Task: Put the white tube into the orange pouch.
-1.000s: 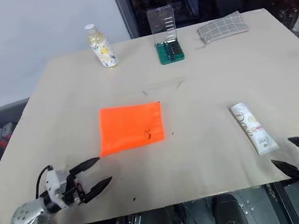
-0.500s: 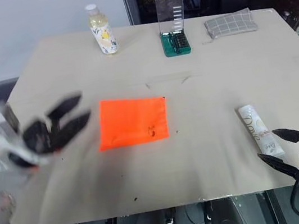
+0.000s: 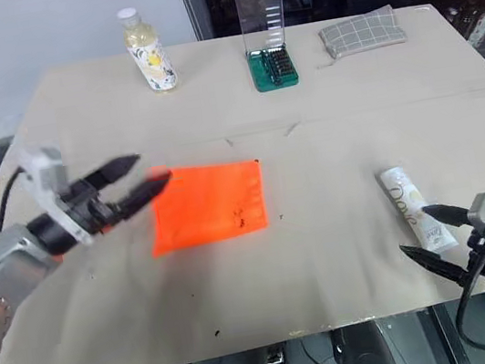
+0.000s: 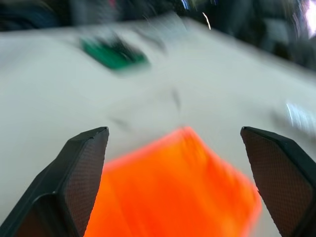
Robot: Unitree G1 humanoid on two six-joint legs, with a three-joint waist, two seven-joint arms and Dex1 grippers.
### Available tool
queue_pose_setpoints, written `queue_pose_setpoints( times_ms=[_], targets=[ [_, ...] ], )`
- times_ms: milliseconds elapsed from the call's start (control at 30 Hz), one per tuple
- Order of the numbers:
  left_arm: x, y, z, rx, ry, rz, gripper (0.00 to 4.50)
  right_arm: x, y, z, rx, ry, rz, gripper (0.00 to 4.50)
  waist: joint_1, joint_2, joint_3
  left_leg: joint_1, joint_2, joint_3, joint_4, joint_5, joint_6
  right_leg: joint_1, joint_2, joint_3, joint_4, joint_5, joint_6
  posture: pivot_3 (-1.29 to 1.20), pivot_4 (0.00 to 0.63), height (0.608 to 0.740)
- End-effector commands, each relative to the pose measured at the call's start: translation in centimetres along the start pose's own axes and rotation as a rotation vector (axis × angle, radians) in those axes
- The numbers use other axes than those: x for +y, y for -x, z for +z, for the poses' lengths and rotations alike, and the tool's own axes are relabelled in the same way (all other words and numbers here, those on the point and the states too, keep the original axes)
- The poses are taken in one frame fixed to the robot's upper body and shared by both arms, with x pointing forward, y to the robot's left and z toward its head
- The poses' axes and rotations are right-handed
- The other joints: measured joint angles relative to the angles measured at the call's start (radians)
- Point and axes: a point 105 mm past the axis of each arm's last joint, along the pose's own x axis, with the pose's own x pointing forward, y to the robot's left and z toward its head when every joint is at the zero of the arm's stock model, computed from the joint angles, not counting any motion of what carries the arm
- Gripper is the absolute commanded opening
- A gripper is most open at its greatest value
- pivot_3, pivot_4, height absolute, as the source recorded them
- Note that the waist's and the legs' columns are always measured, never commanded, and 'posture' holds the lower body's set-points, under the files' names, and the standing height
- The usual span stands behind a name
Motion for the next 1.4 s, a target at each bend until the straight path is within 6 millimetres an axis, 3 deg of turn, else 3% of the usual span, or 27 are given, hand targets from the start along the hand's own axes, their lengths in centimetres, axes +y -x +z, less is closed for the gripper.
queue_pose_setpoints(
  times_ms=[33,167,433,600,733,867,967,1067,1233,1300,1367,1400],
  targets=[
    [-0.9,-0.2,-0.6,0.091,-0.067,-0.064,4.44,1.1,-1.1,2.1,-0.067,0.046,0.056,4.42,0.0,0.001,0.001,0.0,0.0,0.0,0.0,0.0,-0.001,0.0,0.0,0.0,0.0,0.0,0.0,0.0,0.15,0.74],
    [-0.9,-1.6,-1.6,0.227,-0.031,-0.069,4.44,1.6,-2.2,3.1,-0.096,0.069,0.076,4.42,0.007,0.001,0.001,-0.001,0.0,-0.004,0.001,0.0,0.0,0.0,-0.002,0.001,0.001,0.001,-0.002,0.0,0.15,0.74],
    [-1.2,-4.8,-0.9,0.405,0.053,-0.058,4.44,2.2,-3.1,4.0,-0.119,0.098,0.098,4.42,0.023,-0.001,0.001,-0.002,0.0,-0.005,0.001,0.006,0.001,0.0,0.003,0.001,0.002,0.004,0.003,0.0,0.15,0.74],
    [-2.8,-5.5,-0.5,0.417,-0.121,-0.174,4.44,2.5,-3.6,4.6,-0.139,0.111,0.103,4.42,0.018,-0.001,0.002,-0.001,0.0,-0.003,0.002,0.006,0.001,0.0,0.004,0.001,0.002,0.004,0.003,0.0,0.15,0.74],
    [-3.9,-3.8,-3.2,0.5,-0.351,-0.338,4.44,2.9,-3.9,4.6,-0.146,0.105,0.108,4.42,0.012,0.0,0.002,0.0,0.002,-0.002,0.001,0.006,0.0,0.0,0.006,0.001,0.002,0.006,-0.001,0.0,0.15,0.74],
    [-0.2,-2.5,-7.1,0.647,-0.672,-0.315,4.44,3.0,-4.0,4.6,-0.154,0.102,0.103,4.42,0.019,0.001,0.001,0.0,0.002,-0.002,0.002,0.006,0.0,0.0,0.006,0.0,0.002,0.004,-0.002,0.0,0.15,0.74],
    [3.7,-2.7,-8.3,0.709,-0.846,-0.234,4.44,3.0,-3.9,4.6,-0.154,0.103,0.092,4.42,0.027,0.0,0.001,-0.001,0.002,-0.002,0.002,0.006,0.0,0.0,0.006,0.0,0.002,0.003,-0.005,0.0,0.15,0.74],
    [9.1,-3.5,-7.6,0.735,-1.06,-0.072,4.44,3.2,-3.6,4.3,-0.154,0.099,0.076,4.42,0.036,0.005,-0.005,0.0,0.002,-0.004,0.003,0.004,0.005,0.001,0.006,0.002,0.002,0.003,-0.005,0.0,0.15,0.74],
    [12.6,-5.8,-4.9,0.625,-1.261,0.025,4.44,3.3,-3.8,4.0,-0.157,0.096,0.074,4.42,0.032,0.005,-0.005,0.002,0.002,-0.004,0.006,0.004,0.005,0.0,0.009,0.005,0.012,0.004,-0.005,0.0,0.15,0.74],
    [12.5,-7.1,-3.0,0.488,-1.179,0.041,4.44,3.4,-3.9,4.0,-0.161,0.097,0.08,4.42,0.028,0.004,-0.005,0.002,0.002,-0.003,0.007,0.005,0.005,-0.001,0.01,0.006,0.013,0.004,-0.004,0.0,0.15,0.74],
    [12.0,-7.5,-2.4,0.398,-0.871,0.025,4.44,3.4,-4.0,4.0,-0.163,0.1,0.081,4.42,0.023,0.003,-0.005,0.0,0.002,-0.003,0.009,0.004,0.005,-0.002,0.01,0.007,0.013,0.005,-0.002,0.0,0.15,0.74],
    [11.0,-6.6,-2.2,0.383,-0.632,-0.058,4.44,3.3,-4.0,4.0,-0.162,0.1,0.081,4.42,0.021,0.001,-0.004,-0.003,0.002,-0.004,0.012,0.003,0.007,-0.003,0.009,0.007,0.013,0.006,-0.001,0.0,0.15,0.74]
  ],
)
